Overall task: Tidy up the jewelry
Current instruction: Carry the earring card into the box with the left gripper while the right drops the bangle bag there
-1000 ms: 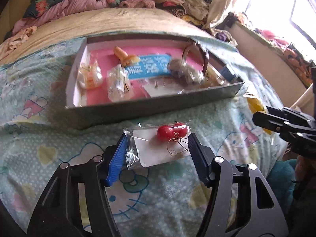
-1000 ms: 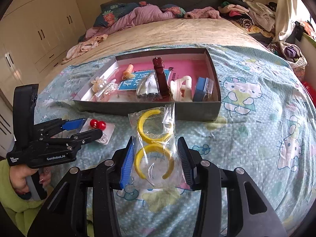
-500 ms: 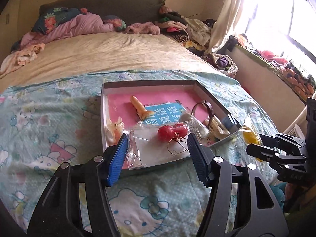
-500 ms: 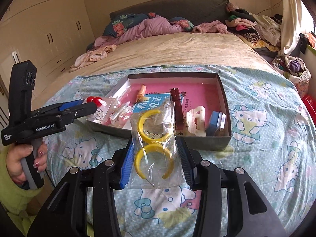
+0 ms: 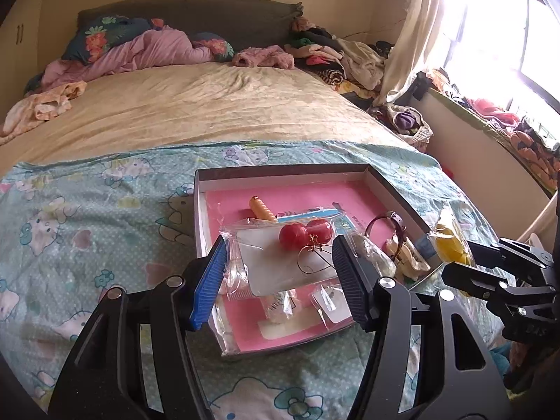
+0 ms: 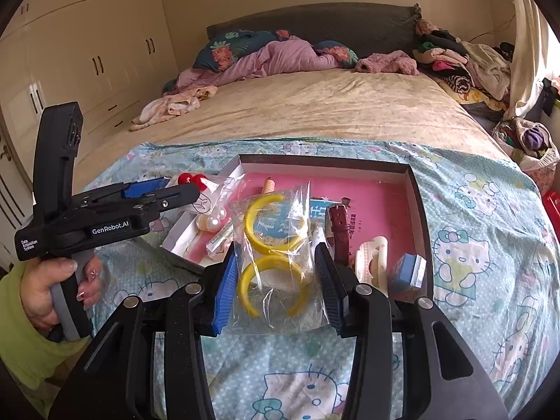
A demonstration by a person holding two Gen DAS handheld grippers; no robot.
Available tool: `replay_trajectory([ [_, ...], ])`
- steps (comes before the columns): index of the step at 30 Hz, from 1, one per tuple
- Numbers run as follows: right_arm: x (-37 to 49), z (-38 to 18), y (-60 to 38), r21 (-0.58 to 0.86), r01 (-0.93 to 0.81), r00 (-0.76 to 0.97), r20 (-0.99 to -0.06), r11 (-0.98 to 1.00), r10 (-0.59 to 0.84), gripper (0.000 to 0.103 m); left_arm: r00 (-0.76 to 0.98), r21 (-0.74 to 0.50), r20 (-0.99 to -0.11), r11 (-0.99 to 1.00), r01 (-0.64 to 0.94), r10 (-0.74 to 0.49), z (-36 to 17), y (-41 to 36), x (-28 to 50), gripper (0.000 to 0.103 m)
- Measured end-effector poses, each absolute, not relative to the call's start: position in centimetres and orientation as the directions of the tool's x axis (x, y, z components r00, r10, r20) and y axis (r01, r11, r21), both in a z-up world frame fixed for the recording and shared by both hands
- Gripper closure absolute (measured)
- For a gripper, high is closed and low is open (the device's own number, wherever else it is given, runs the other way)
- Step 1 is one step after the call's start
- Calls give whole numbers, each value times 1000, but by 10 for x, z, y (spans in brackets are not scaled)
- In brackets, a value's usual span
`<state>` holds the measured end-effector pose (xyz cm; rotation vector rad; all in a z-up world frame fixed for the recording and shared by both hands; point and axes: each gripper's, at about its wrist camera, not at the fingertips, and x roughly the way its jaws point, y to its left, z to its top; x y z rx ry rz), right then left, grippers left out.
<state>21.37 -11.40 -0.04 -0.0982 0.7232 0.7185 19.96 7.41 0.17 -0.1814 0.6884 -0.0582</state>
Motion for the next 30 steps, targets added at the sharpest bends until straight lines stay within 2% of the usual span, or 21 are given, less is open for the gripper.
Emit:
replay_trajectory([
  [20, 241, -25, -98, 186, -614, 496, -665, 767, 558, 61, 749, -202, -650, 979, -9, -127, -16, 77, 210, 51],
  [30, 240, -44, -100, 152, -598, 506, -691, 787, 517, 61, 727, -211, -671, 978, 0, -145, -29, 70, 216, 51],
])
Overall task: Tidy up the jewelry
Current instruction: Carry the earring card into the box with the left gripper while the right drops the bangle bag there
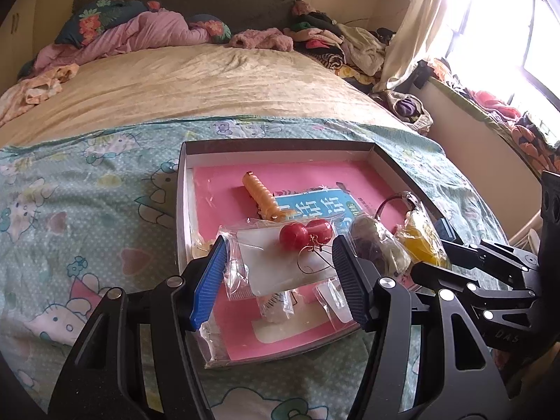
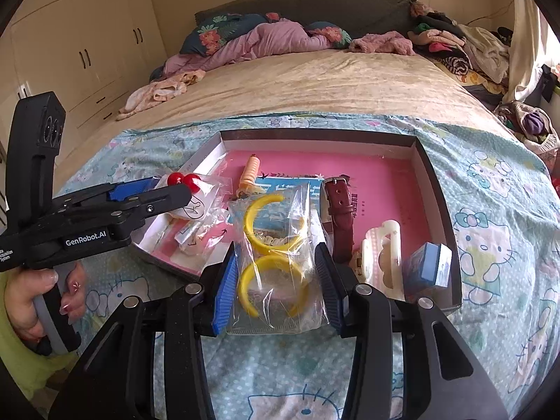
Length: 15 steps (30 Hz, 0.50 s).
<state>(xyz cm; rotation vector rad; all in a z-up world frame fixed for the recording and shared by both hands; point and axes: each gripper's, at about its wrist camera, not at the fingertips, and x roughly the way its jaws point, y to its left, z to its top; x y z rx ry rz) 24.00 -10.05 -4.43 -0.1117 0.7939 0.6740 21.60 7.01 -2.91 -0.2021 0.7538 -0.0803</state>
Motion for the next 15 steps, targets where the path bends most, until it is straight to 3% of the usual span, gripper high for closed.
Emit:
replay_trajectory([
  [15, 246, -47, -119, 133, -558, 553, -677, 819, 486, 61, 696, -206, -697, 978, 32, -169, -43, 55, 224, 50],
])
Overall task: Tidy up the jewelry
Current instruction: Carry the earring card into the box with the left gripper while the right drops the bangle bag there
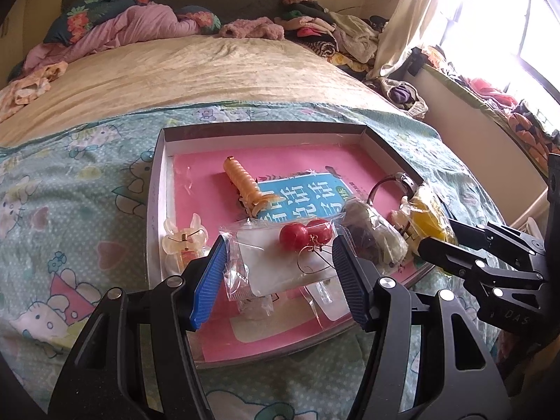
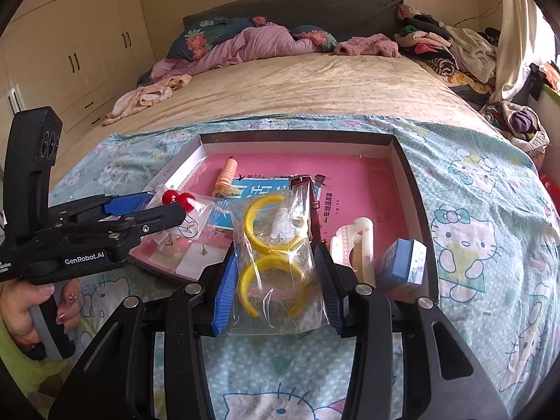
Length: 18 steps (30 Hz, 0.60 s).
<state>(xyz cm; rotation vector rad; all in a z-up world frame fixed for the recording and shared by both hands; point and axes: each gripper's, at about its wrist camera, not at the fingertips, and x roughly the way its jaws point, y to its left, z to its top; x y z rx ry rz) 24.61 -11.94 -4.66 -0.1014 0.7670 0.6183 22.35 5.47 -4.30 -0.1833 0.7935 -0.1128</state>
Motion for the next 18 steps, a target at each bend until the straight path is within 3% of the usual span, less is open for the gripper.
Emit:
replay_trajectory([
  [18, 266, -56, -125, 128, -513, 580, -677, 849, 453, 61, 681, -197, -711, 979, 46, -175, -50, 46, 230, 50],
])
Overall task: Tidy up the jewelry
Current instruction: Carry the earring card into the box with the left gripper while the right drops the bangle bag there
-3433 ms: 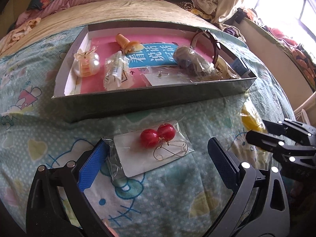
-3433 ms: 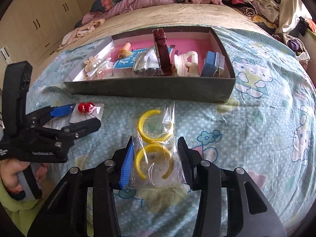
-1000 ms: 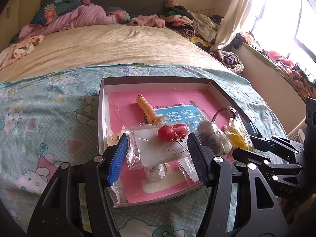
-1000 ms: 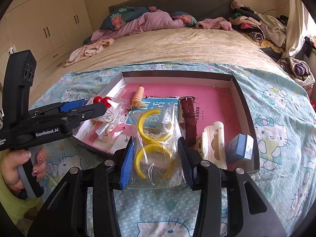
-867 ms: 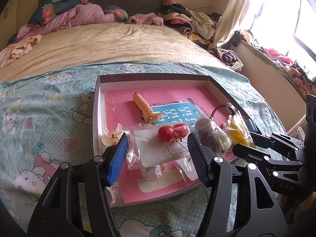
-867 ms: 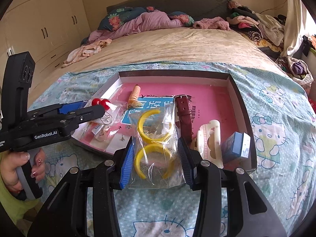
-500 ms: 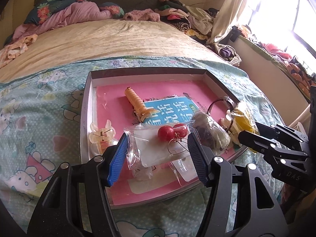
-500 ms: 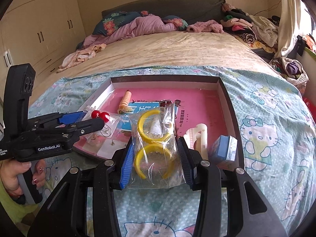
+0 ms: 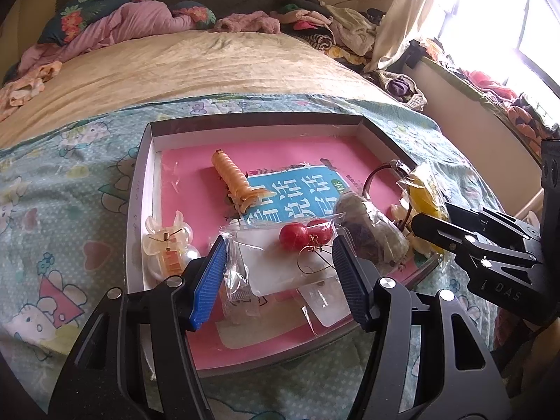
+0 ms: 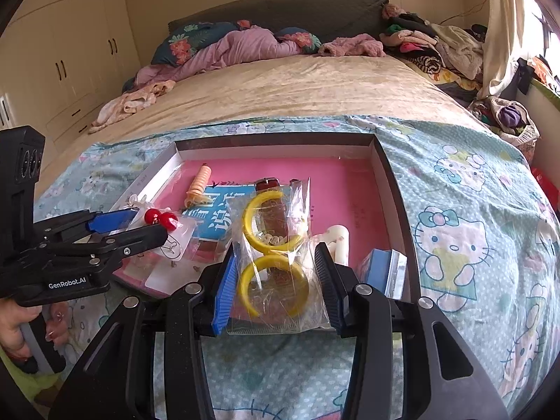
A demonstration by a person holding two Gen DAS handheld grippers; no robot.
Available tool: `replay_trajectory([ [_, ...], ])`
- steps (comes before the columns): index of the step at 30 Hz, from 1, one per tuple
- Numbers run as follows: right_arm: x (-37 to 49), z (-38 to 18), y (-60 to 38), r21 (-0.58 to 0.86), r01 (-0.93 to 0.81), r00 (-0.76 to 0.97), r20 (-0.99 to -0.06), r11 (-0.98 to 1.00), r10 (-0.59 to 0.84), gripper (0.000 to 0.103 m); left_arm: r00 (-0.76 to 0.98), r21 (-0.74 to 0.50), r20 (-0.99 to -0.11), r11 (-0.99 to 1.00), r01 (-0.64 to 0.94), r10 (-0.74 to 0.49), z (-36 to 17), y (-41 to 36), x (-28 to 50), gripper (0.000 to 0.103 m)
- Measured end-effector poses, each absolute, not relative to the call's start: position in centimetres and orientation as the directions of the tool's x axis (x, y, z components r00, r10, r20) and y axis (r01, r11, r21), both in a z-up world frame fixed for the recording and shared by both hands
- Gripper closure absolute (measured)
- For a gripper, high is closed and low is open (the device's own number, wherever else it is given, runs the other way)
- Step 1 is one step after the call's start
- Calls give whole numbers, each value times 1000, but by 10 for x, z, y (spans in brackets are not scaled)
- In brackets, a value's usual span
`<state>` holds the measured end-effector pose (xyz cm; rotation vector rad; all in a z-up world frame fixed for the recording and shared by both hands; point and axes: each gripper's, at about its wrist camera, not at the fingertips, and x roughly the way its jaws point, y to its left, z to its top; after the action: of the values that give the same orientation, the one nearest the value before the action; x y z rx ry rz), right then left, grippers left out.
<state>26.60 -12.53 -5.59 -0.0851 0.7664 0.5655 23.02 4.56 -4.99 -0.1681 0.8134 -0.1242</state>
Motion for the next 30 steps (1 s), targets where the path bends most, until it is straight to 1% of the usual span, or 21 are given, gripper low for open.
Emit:
replay_trajectory([
  [5, 272, -58, -123, 133, -516, 576, -677, 846, 457, 61, 679, -195, -713, 980, 46, -174, -51, 46, 232, 50],
  [12, 274, -61, -122, 150, -519, 562, -682, 842, 468, 58, 678, -194, -714, 980, 47, -174, -51, 45, 233, 50],
  [15, 272, -61, -122, 152, -521, 561, -680, 840, 472, 48, 678, -192, -714, 980, 49, -174, -51, 44, 233, 50],
  [17, 269, -59, -122, 150, -527, 562, -677, 837, 476, 47, 678, -192, -714, 980, 49, -174, -50, 44, 234, 50],
  [20, 264, -55, -126, 150, -520, 576, -665, 841, 475, 38, 678, -191, -715, 980, 49, -173, -50, 44, 233, 50],
  [22, 260, -52, -132, 158, -509, 587, -655, 846, 476, 29, 678, -190, -715, 981, 48, -172, -49, 43, 234, 50],
  [27, 255, -45, -143, 168, -489, 604, -643, 856, 471, 17, 678, -186, -716, 981, 45, -167, -48, 43, 233, 49],
  [30, 252, -43, -146, 172, -480, 608, -642, 860, 468, 15, 678, -179, -717, 983, 41, -159, -46, 41, 233, 48],
])
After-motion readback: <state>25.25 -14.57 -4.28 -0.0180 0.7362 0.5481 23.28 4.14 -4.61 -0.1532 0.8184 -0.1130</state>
